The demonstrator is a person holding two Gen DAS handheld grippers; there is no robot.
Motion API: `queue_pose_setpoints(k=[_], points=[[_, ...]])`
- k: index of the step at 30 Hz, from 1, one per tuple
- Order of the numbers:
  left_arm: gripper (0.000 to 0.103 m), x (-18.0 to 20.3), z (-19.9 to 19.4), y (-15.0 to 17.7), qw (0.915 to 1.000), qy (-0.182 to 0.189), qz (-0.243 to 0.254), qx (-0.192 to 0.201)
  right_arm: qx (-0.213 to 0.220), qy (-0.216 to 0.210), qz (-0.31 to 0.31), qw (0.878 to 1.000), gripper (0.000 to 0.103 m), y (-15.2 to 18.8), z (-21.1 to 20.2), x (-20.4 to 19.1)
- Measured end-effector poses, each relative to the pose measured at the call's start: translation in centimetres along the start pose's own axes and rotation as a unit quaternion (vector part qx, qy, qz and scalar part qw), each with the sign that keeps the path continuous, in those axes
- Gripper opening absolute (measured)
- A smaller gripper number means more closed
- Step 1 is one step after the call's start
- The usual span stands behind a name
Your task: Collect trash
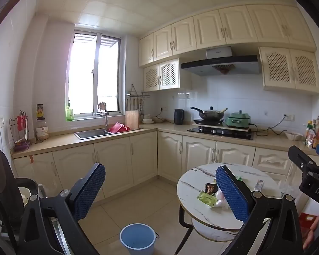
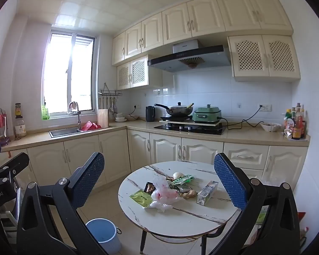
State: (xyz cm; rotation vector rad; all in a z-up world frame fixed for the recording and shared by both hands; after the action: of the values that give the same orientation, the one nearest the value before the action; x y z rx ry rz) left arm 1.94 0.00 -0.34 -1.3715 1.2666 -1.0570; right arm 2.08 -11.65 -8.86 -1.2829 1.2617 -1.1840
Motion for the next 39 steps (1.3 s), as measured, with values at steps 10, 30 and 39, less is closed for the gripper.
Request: queue_pose_setpoints(k=[10, 30, 39], points=[[0.102, 0.0, -0.1, 0.0, 1.0000, 0.001, 0.000, -0.001, -0.005, 0.001, 0.000, 1.000, 0.103, 0.0, 0.3, 0.0], [0.102, 0.6, 2.0, 0.8, 0.9999, 0.001, 0.003, -0.013, -0.014, 0.005, 0.011, 1.000, 0.103, 1.0, 1.6, 1.3], [0.102, 1.7, 7.7, 2.4, 0.9989, 0.008, 0.005, -0.046, -0.028, 0.029, 0.030, 0.999, 0.103, 2.8, 4.1, 4.8]])
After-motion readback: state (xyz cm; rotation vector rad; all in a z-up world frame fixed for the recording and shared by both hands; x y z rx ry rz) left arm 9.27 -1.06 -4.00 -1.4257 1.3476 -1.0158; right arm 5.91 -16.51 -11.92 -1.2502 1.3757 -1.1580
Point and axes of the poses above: each gripper's, at about its wrist camera, not at the fingertips, and z roughly the way its jaws point, x to its right, y to its underside, the point moved 2 cm from there along z, roughly the way its jaws point, and after that the axes turned 5 degrees about -y, right-handed, at the moved point
